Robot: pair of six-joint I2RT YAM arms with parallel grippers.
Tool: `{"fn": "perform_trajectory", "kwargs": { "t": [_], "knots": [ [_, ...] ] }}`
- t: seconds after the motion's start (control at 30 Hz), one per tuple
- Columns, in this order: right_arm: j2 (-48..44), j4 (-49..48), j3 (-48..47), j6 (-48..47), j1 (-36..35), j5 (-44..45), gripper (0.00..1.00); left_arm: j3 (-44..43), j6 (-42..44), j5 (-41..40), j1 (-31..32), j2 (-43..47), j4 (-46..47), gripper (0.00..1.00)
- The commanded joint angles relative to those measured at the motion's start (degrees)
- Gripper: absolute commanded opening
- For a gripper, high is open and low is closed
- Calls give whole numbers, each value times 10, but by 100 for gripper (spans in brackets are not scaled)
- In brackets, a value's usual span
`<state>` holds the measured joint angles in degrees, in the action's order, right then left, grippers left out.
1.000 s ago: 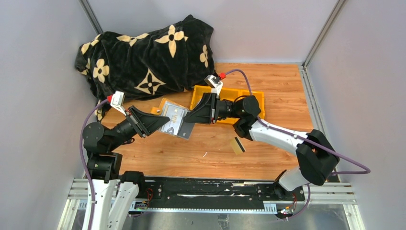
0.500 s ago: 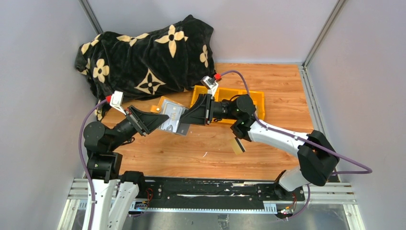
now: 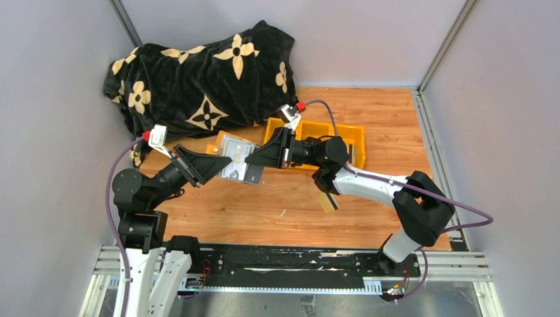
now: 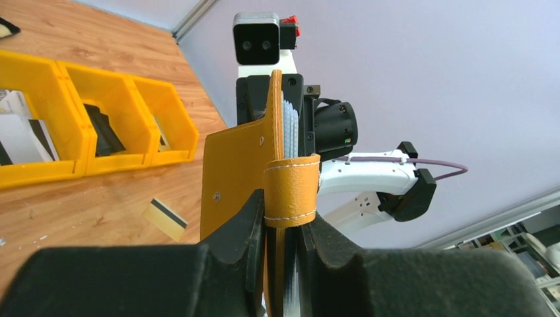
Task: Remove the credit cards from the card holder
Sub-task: Remove the credit card from the card holder.
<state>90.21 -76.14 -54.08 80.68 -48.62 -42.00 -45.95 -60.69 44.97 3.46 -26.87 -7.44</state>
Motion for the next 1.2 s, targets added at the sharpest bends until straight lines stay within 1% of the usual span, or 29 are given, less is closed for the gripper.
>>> {"fn": "perform_trajectory", "kwargs": {
  "t": [0.0, 0.13, 0.27, 0.33, 0.43, 0.63, 0.83, 1.17],
  "knots": [
    [-10, -67, 10, 17, -4, 13, 0, -15, -12, 14, 1, 7, 21, 25],
    [-15, -72, 23, 13, -3, 10, 0, -14, -26, 14, 1, 7, 30, 31],
    [-20, -61, 26, 2, -3, -2, 0, -14, -31, 17, 1, 8, 32, 34],
    [-28, -32, 23, -15, -2, -16, 0, -14, -31, 19, 1, 8, 32, 32],
    [-41, -5, 24, -33, 2, -26, 0, -14, -29, 18, 1, 9, 32, 26],
    [-56, -16, 36, -32, 8, -28, 0, -15, -30, 11, 1, 8, 31, 18],
    [-54, -56, 55, -14, 8, -19, 0, -18, -30, 9, 1, 8, 27, 15],
    [-64, -47, 67, -27, 9, -13, 0, -21, -28, 6, 1, 7, 20, 13]
  ]
}}
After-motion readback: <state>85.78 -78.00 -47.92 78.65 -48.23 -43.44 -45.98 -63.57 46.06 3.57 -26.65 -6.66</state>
